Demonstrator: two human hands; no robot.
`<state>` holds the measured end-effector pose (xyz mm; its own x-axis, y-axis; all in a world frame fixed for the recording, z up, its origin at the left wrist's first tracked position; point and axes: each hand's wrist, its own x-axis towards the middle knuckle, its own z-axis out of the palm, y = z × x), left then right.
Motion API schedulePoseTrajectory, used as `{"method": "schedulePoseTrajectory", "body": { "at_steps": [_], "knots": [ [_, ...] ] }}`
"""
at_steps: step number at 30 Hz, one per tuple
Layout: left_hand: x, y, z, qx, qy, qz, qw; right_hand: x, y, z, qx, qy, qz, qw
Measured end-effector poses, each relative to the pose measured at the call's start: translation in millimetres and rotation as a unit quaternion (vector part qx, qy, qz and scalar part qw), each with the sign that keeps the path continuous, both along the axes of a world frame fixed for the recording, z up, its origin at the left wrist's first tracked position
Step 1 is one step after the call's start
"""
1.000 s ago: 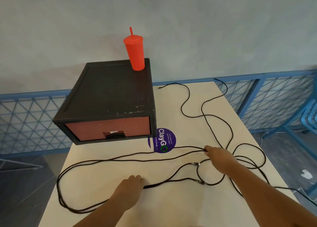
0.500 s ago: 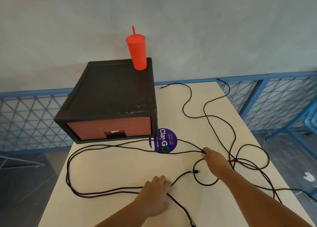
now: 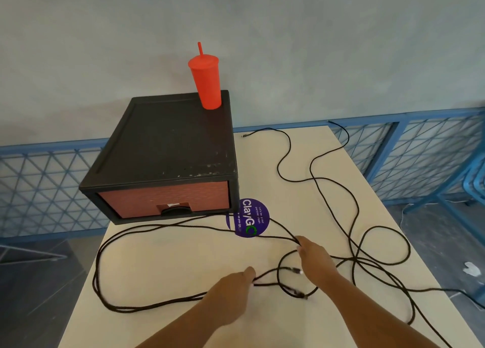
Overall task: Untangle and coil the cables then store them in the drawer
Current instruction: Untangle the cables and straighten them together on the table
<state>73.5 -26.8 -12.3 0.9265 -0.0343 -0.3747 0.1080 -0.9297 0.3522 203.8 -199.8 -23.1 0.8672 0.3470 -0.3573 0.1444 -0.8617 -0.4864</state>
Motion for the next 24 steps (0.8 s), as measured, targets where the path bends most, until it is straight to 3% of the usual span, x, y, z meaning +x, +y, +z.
{"method": "schedulePoseTrajectory", "body": {
  "at_steps": [4, 7, 10, 12, 14, 17, 22, 24],
  "knots": [
    [6.3, 13.9, 15.3, -0.071, -0.116, 0.075, 0.988, 2.1, 14.0, 16.2, 0.035, -0.015, 0.014, 0.999],
    [22.3, 11.9, 30.0, -0.091, -0.163, 0.134, 0.973, -1.6, 23.6, 28.9, 0.12, 0.016, 0.02, 0.992],
    [36.0, 3.6, 41.9, -0.204, -0.198, 0.196, 0.939, -7.2, 34.4, 44.6, 0.251, 0.102, -0.007, 0.963],
    [43.1, -0.9, 48.7, -0.261, -0.216, 0.225, 0.913, -9.2, 35.2, 56.8, 0.291, 0.172, -0.036, 0.941],
    [49.1, -1.8, 53.0, -0.278, -0.189, 0.221, 0.916, -8.8, 31.1, 65.5, 0.322, 0.236, -0.04, 0.916],
    [54.5, 3.2, 48.7, -0.244, -0.118, 0.165, 0.948, -7.7, 25.5, 73.6, 0.323, 0.294, 0.018, 0.9],
    [58.9, 11.4, 46.7, -0.092, -0.097, 0.065, 0.989, -6.8, 29.8, 76.8, 0.248, 0.169, 0.159, 0.941],
    [60.2, 21.7, 47.5, -0.069, -0.085, 0.063, 0.992, 0.7, 29.5, 75.4, 0.219, 0.131, 0.146, 0.956]
  ]
}}
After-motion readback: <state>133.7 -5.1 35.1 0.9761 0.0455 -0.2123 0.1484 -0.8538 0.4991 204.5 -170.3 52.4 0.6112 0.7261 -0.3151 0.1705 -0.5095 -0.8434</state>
